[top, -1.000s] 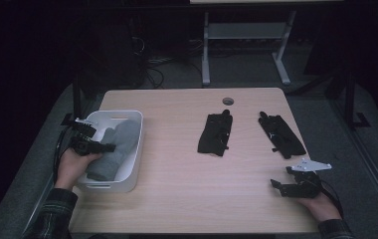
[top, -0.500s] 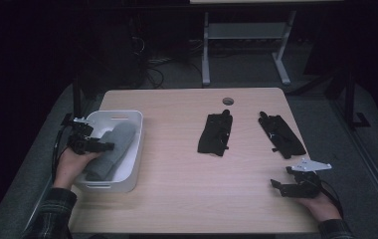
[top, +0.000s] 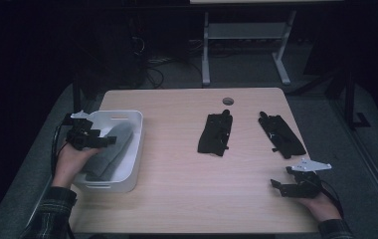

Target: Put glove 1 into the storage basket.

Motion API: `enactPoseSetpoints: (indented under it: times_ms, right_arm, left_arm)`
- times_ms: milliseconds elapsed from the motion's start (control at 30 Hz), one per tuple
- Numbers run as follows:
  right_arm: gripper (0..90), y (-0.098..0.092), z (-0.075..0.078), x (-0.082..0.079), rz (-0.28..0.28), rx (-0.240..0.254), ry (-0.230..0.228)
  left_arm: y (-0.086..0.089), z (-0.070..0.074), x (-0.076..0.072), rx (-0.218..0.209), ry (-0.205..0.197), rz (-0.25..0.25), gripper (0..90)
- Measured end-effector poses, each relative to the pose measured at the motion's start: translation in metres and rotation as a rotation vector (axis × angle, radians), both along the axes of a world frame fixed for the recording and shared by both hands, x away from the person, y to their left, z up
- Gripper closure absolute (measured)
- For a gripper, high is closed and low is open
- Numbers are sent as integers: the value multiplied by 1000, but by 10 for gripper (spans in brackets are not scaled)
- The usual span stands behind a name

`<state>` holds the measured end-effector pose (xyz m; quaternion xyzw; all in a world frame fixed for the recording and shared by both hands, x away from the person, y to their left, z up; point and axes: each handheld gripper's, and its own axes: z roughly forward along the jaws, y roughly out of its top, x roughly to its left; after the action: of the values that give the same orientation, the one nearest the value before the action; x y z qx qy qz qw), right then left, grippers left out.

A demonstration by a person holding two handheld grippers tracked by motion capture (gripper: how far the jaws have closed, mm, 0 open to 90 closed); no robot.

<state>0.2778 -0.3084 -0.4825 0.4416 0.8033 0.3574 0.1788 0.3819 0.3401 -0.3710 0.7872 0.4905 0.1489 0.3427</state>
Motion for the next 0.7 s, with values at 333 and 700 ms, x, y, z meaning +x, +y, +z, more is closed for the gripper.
enactPoseSetpoints:
  times_ms: [333, 700]
  right_arm:
    - [196, 0, 0, 0, 0, 0, 0]
    - [170, 0, 0, 0, -5, -3, 1]
  left_arm:
    - [-33, 14, -6, -52, -49, -98, 171]
    - [-89, 20, -16, -98, -68, -227, 164]
